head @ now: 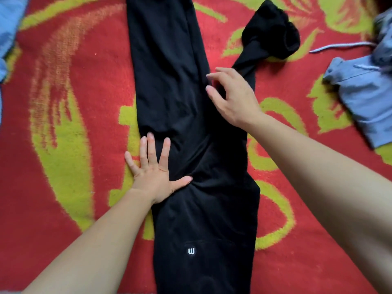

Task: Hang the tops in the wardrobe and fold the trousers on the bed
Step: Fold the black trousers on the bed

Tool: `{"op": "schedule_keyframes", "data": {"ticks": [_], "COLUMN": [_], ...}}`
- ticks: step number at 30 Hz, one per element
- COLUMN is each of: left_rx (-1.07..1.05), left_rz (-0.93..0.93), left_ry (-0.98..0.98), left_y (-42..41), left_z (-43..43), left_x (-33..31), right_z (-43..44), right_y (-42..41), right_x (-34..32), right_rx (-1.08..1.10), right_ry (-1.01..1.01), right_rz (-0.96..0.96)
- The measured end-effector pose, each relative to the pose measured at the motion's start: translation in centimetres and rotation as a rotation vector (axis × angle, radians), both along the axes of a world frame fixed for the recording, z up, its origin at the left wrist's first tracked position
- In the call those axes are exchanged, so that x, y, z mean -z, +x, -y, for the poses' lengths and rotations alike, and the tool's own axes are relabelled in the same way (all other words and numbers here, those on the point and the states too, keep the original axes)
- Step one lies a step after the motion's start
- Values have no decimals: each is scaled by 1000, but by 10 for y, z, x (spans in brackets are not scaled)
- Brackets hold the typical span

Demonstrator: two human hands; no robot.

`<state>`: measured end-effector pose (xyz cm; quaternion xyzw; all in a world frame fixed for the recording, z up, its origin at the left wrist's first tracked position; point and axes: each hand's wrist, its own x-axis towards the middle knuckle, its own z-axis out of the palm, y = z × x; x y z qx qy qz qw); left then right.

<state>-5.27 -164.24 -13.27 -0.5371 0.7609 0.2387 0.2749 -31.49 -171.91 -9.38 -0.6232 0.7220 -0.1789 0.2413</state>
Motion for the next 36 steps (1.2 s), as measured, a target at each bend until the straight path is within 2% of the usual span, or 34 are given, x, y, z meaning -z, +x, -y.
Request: {"op": "schedule_keyframes", "data": {"ticks": [1, 3, 5, 7, 10, 12, 15, 17, 19, 21, 22, 23, 27, 32, 34, 36], "left_rx": [2, 0, 2, 1, -1, 5, 5, 6, 8, 10, 12, 12, 7, 4, -116, -303], "left_rz": [-4, -18, -32, -42, -58, -58, -55, -45, -38, -37, -40, -46, -83, -152, -271, -422], "left_ry": [2, 30, 38, 39, 41, 34, 44, 46, 44, 34, 27, 17, -43, -62, -122, -332], "left_y": [0, 0, 1, 1, 2, 2, 1, 1, 1, 1, 1, 1, 4, 10, 6, -8], "left_z": [2, 4, 5, 6, 5, 5, 6, 6, 7, 7, 6, 5, 2, -3, -4, -2], "left_x": [0, -3, -2, -1, -1, -1, -3, -3, -4, -5, -5, -4, -1, -5, -16, -30], "right_z": [4, 10, 22, 35, 39, 32, 17, -1, -31, -71, -92, -110, -151, -145, -136, -124], "right_y": [-4, -14, -33, -55, -79, -80, -61, -39, -13, 7, 13, 18, 30, 29, 29, 26], "right_x": [-7, -18, -24, -24, -21, -22, -24, -32, -40, -34, -31, -27, -22, -22, -24, -25], "right_rx": [172, 471, 697, 809, 688, 577, 517, 505, 270, -150, -275, -310, -66, 223, 253, 248], "right_ry": [-100, -200, -162, 6, 286, 329, 158, -167, -385, -304, -204, -132, -106, -60, -73, -56], "right_rz": [55, 14, -73, -116, -240, -354, -355, -354, -396, -385, -348, -295, -79, -7, 6, 1]}}
